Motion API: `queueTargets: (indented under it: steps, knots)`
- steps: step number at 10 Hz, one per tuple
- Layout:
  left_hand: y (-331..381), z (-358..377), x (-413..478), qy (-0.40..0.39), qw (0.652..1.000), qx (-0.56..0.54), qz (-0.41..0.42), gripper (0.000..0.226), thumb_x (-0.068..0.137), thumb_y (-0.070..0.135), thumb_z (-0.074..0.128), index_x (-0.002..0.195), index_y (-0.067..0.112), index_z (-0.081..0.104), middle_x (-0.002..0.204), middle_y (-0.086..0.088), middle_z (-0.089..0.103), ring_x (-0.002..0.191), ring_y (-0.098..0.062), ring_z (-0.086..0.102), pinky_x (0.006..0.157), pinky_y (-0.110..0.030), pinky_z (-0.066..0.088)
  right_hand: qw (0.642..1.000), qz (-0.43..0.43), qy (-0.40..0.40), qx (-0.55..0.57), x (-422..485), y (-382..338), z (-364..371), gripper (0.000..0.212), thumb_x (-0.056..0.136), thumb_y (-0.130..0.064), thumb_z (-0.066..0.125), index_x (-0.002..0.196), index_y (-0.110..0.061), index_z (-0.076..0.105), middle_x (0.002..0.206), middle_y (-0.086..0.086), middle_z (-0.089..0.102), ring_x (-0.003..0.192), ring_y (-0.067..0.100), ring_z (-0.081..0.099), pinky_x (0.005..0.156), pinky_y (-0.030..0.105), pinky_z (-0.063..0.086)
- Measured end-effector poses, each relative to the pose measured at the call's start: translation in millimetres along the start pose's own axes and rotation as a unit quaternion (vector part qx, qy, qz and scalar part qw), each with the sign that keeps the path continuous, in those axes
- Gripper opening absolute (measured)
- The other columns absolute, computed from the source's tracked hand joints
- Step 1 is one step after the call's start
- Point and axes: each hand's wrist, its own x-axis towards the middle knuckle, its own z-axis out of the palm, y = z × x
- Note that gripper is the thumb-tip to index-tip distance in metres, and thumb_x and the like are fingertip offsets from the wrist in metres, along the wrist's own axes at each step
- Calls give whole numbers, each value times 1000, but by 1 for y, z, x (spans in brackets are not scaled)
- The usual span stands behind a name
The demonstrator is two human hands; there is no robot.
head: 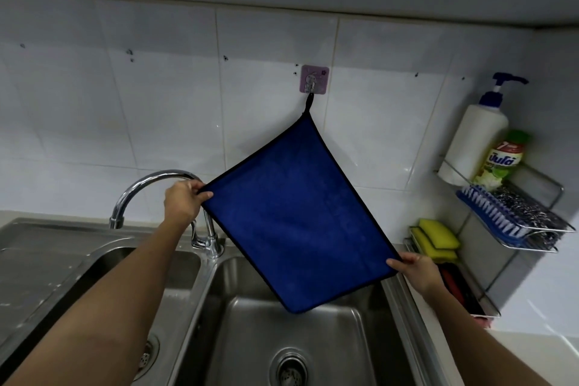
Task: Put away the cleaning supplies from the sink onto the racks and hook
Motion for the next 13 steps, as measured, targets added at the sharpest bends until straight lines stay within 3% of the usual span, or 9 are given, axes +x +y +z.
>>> queueTargets:
  steps: [1, 3, 4, 5, 6, 7, 8, 9, 13]
  knots:
    - [1, 0, -3, -7, 1000, -4, -3, 31, 80, 12, 75, 107, 0, 69, 104, -20, 72, 101, -29, 65, 90, -28, 45, 1000, 8, 12, -24, 0, 2, -3, 28, 75, -12, 78, 99, 0, 68, 67, -15, 60, 66, -2, 53, 79, 27, 45]
    - [-1, -1, -2, -14, 1000, -8, -8, 31, 80, 12, 75, 107, 1, 69, 105, -18, 72, 102, -29, 65, 93, -29, 45, 999, 2, 9, -36, 4, 0, -6, 29, 74, -15, 79, 99, -4, 69, 69, -15, 62, 67, -2, 55, 73, 23, 45]
    - [-2, 0, -3, -15, 1000, 12, 4, 30, 81, 16, 74, 107, 3, 70, 105, -17, 72, 102, -28, 65, 90, -29, 45, 999, -1, -15, -51, 6, -2, -3, 9, 76, -14, 77, 82, -15, 70, 80, 4, 73, 70, 9, 63, 75, 28, 51]
    - [0, 3, -6, -24, 996, 76, 41, 26, 86, 17, 67, 109, 6, 69, 106, -16, 72, 103, -30, 63, 90, -33, 47, 984, -10, -33, -174, 8, -11, 4, 15, 85, -18, 67, 92, -6, 73, 101, 17, 73, 91, 27, 66, 84, 34, 50]
    - [9, 10, -8, -61, 973, 205, 92, 37, 92, 13, 54, 129, 11, 56, 124, -20, 63, 115, -37, 56, 96, -41, 46, 949, -1, -45, -311, 6, -40, 15, 39, 94, -29, 50, 121, -2, 60, 127, 19, 61, 115, 31, 57, 95, 34, 44]
    - [30, 20, -13, -121, 866, 447, 186, 67, 97, 28, 45, 152, 14, 11, 158, -19, 17, 146, -38, 14, 119, -47, 17, 915, -48, -18, -400, 2, -85, 33, 54, 98, -38, 38, 140, -5, 35, 147, 14, 40, 135, 31, 37, 107, 42, 36]
    - [63, 31, -20, -132, 834, 468, 260, 70, 100, 38, 35, 153, 10, -2, 162, -12, -5, 150, -28, -8, 121, -46, -1, 886, -117, -10, -448, -4, -134, 51, 60, 100, -39, 29, 149, -8, 14, 160, 6, 15, 147, 28, 11, 116, 49, 22]
    - [98, 35, -26, -124, 833, 458, 286, 68, 100, 39, 28, 152, 8, -2, 162, -11, -6, 150, -25, -8, 120, -45, -5, 868, -161, -6, -471, -11, -175, 63, 61, 101, -37, 22, 151, -9, 4, 162, 4, 1, 149, 25, -2, 119, 50, 12]
    - [141, 30, -50, -178, 839, 434, 274, 63, 101, 35, 19, 152, 5, 0, 162, -11, -3, 150, -24, -4, 121, -44, -3, 843, -220, -6, -491, -45, -239, 77, 60, 101, -36, 20, 151, -10, 1, 162, 3, -2, 149, 22, -4, 119, 49, 9]
